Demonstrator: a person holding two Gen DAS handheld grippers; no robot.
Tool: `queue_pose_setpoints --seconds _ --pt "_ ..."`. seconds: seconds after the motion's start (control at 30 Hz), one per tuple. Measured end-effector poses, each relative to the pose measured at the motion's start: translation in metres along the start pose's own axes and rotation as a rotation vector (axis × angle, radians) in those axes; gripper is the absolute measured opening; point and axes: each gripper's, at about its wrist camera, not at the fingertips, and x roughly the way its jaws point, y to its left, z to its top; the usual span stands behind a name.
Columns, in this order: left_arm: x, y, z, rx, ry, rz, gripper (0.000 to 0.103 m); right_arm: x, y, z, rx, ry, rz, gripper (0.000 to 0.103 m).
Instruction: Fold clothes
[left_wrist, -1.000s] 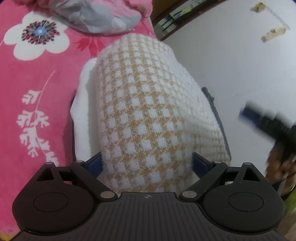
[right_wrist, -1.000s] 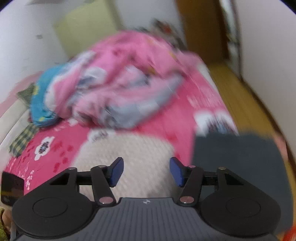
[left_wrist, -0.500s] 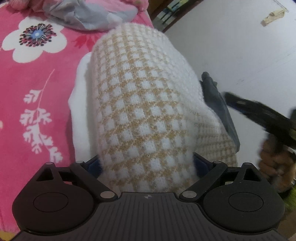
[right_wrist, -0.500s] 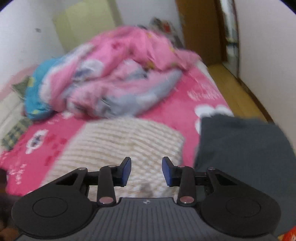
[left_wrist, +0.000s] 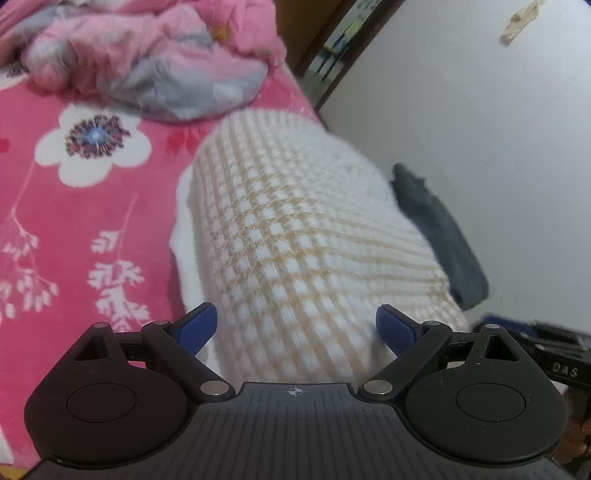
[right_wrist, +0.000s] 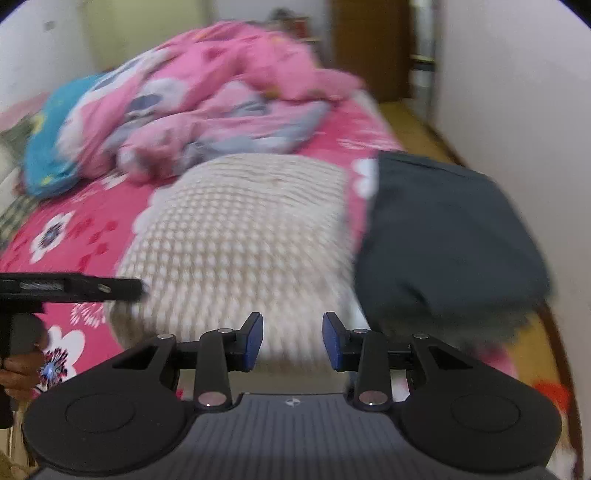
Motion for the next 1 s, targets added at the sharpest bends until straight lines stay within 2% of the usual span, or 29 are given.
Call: queue_pose_setpoints --seconds 0.2,0.23,0.33,0.4,0.53,0.7,0.9,1.0 --pt "-0.087 -0.011 -0.012 0.095 -0.005 -0.092 0.096 -0.082 0.061 -0.038 0.106 -0.011 -0.135 0.041" --pt "-0.100 -0.016 -0.012 0.114 0.002 -0.087 0.096 -0.096 0.071 -0.045 0.124 -0.012 -0.158 0.042" --pt "-0.133 -0.029 -0.011 0.152 0.008 -0.055 0.099 -0.136 0.101 -0.063 0.177 -0.018 -0.223 0.056" --pt "-0.154 -0.035 -0.007 0.134 0.005 -0.033 0.100 -0.152 0.117 -0.058 0.205 -0.023 -0.232 0.065" --pt "-0.192 -0.043 0.001 0.075 -0.018 0.016 0.103 -0.172 0.128 -0.047 0.262 -0.018 -0.244 0.074" --pt "-0.224 -0.058 0.002 0.067 -0.078 0.147 0.103 -0.194 0.132 -0.031 0.237 -0.090 -0.237 0.099" --pt "-0.240 -0.078 0.002 0.011 -0.095 0.286 0.103 -0.212 0.140 -0.017 0.104 -0.132 -0.212 0.103" --pt "-0.237 -0.092 -0.002 0.027 -0.087 0.389 0.103 -0.218 0.144 -0.013 0.056 -0.137 -0.210 0.103"
